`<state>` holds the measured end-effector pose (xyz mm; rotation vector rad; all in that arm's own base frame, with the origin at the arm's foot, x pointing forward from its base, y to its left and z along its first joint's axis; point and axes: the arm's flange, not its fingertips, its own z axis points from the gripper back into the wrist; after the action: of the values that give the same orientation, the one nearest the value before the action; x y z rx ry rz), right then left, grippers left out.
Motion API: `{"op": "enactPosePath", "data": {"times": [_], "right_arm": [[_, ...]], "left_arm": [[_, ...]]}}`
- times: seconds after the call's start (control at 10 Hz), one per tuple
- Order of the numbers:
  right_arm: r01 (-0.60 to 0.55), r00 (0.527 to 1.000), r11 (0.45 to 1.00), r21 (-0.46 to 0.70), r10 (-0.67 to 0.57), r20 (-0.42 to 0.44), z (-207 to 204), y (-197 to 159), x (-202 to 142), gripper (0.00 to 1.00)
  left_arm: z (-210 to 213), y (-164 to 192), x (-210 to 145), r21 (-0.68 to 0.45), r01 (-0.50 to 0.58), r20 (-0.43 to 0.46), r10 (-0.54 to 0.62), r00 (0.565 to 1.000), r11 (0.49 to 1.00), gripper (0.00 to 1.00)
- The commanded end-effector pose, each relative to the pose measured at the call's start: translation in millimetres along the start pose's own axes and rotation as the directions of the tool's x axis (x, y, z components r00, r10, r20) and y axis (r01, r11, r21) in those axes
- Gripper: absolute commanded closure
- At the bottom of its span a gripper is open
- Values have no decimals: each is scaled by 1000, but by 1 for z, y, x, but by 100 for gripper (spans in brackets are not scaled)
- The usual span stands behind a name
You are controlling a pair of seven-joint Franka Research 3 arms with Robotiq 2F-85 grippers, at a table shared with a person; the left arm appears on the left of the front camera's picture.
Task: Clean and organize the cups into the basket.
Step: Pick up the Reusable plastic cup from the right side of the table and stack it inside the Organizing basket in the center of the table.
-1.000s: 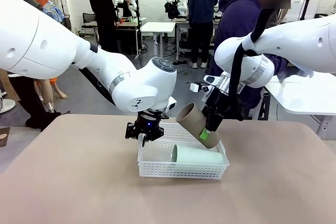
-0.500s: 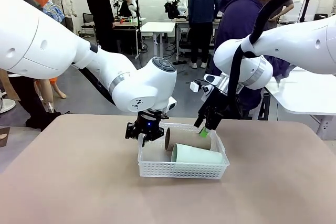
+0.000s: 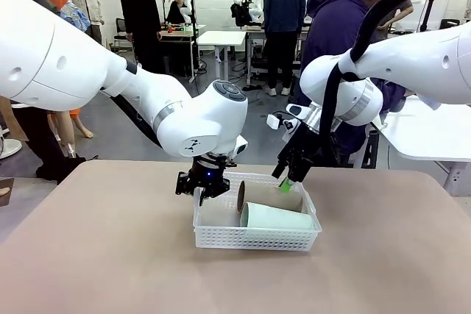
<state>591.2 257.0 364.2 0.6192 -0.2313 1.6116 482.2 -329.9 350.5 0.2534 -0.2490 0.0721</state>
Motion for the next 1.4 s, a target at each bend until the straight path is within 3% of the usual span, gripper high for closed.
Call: {"op": "enactPosePath", "data": {"times": [0.0, 0.2, 0.5, 0.7, 1.0, 1.3], "right_arm": [[-24, 998, 1000, -9, 24, 66, 17, 13, -6, 0], [-1, 962, 1000, -6, 3, 275, 70, 54, -39, 0], [49, 857, 994, -101, 10, 514, 143, 137, -154, 0], [90, 782, 977, -195, 52, 621, 172, 190, -227, 0], [156, 687, 942, -298, 113, 718, 182, 203, -321, 0], [192, 611, 953, -236, 72, 788, 175, 184, -351, 0]], "left_arm": [[-1, 1, -1, 2, -2, -1, 2, 1000, 1000, 100], [-1, 1, -1, 2, -2, -1, 2, 1000, 1000, 100], [-1, 1, -1, 2, -2, -1, 2, 1000, 1000, 100], [-1, 1, -1, 2, -2, -1, 2, 1000, 1000, 100], [-1, 1, -1, 2, -2, -1, 2, 1000, 1000, 100], [-1, 1, -1, 2, -2, -1, 2, 1000, 1000, 100]]}}
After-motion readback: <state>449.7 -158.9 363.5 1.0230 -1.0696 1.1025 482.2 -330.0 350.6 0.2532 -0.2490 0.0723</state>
